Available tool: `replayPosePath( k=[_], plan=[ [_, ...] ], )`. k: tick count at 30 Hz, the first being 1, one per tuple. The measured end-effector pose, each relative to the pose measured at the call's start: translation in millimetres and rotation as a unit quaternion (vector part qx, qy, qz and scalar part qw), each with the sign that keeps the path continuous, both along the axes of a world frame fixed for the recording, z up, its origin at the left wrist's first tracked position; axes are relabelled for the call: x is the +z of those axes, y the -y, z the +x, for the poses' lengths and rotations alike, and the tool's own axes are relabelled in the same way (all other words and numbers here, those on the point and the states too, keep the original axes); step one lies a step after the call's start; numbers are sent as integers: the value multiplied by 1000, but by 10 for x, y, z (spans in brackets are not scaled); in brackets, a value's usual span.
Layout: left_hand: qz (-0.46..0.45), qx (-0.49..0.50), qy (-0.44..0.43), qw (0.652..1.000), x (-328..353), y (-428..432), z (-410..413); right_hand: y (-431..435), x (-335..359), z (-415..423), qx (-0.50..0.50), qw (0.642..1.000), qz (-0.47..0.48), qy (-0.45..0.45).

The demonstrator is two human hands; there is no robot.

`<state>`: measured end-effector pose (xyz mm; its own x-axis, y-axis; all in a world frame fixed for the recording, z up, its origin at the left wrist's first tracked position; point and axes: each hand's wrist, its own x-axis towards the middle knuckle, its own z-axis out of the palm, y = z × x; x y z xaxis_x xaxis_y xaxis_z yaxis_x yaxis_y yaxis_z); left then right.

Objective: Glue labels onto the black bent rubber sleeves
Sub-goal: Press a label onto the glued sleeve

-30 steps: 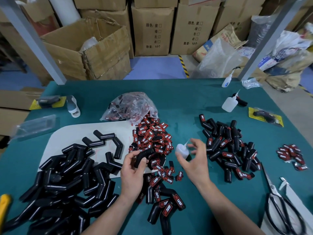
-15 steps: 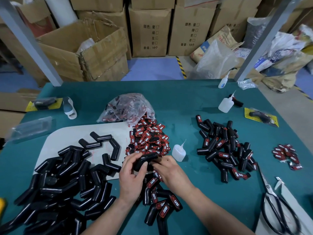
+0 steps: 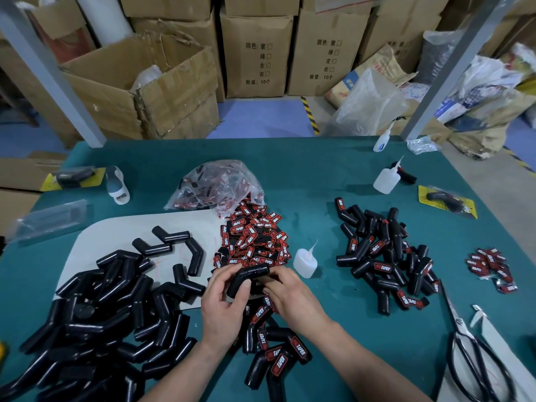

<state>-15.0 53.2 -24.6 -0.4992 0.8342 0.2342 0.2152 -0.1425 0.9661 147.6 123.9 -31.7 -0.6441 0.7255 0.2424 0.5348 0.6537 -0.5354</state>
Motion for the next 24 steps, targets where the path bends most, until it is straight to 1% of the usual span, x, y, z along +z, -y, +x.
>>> replayPosePath(
  k=[2,5,9,14,16,17,18,19,20,21,22,23,24],
  plan=[
    [-1,-3,5,1000,-1,3,6,-11,-11,6,1,1000,-7,10],
    [-1,-6,4,1000,4,10,9,-8,-5,20,-2,1000,-18,-9],
    [-2,-3,6,1000,9,5,14,9,17,20,15,1000,5,-13],
    [-3,-4,11,1000,49,5,12,-5,-7,29,8,1000,-13,-17],
    [-8,-1,7,1000,65,-1,15,29,19,27,5,999,3,-32],
    [-10,-1,8,1000,60,2,7,52,55,32,-7,998,24,-61],
    [-17,1,20,1000,50,-1,-5,64,83,52,-33,992,64,-108],
    [-29,3,45,999,44,-5,-8,65,90,94,-73,976,117,-167],
    [-43,7,70,997,34,-12,-11,56,93,150,-117,954,164,-224],
    [-50,13,88,995,25,-12,-13,43,102,202,-156,931,192,-267],
    [-53,21,94,994,21,-9,-14,22,116,238,-190,916,195,-293],
    [-54,27,94,994,23,-7,-16,-9,128,261,-223,910,177,-303],
    [-57,30,92,994,20,-12,-20,-45,130,278,-257,907,140,-302]
  ],
)
